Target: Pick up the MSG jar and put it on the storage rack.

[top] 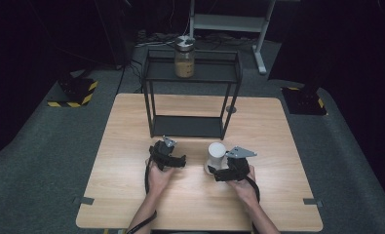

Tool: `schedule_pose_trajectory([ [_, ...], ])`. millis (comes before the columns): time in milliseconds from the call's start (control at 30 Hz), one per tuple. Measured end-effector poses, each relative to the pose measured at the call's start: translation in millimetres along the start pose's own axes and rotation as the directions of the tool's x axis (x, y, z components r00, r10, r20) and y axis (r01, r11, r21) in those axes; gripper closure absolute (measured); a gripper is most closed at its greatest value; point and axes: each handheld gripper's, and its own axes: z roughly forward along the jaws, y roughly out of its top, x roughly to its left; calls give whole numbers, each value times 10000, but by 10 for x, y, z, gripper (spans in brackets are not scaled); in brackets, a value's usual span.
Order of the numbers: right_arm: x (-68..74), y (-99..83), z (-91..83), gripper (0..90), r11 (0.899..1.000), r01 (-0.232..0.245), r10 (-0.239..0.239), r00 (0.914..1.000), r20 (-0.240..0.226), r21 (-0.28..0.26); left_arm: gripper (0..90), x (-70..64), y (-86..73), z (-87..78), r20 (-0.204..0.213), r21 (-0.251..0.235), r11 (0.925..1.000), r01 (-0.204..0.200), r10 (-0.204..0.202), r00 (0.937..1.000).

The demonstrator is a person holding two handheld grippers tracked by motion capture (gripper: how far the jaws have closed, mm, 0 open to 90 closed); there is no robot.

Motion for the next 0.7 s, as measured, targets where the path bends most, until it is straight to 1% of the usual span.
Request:
schedule_pose_trajectory([
  [133, 20, 42, 51, 54, 10000, 40, -40, 10000, -21, -89, 12, 1, -1, 0, 6, -3, 10000, 7, -7, 10000],
  [300, 42, 68, 115, 90, 9995, -41, 42, 10000, 28, -303, 13, 3, -2, -1, 11, -11, 10000, 10, -10, 10000],
  [467, 44, 71, 159, 153, 9994, -3, 4, 10000, 24, -345, 14, 0, -2, -1, -2, -9, 10000, 5, -5, 10000],
  [700, 26, 89, 167, 229, 9989, 94, -94, 10000, -9, -455, 15, -13, 5, -1, -59, 31, 10000, -42, 42, 10000],
])
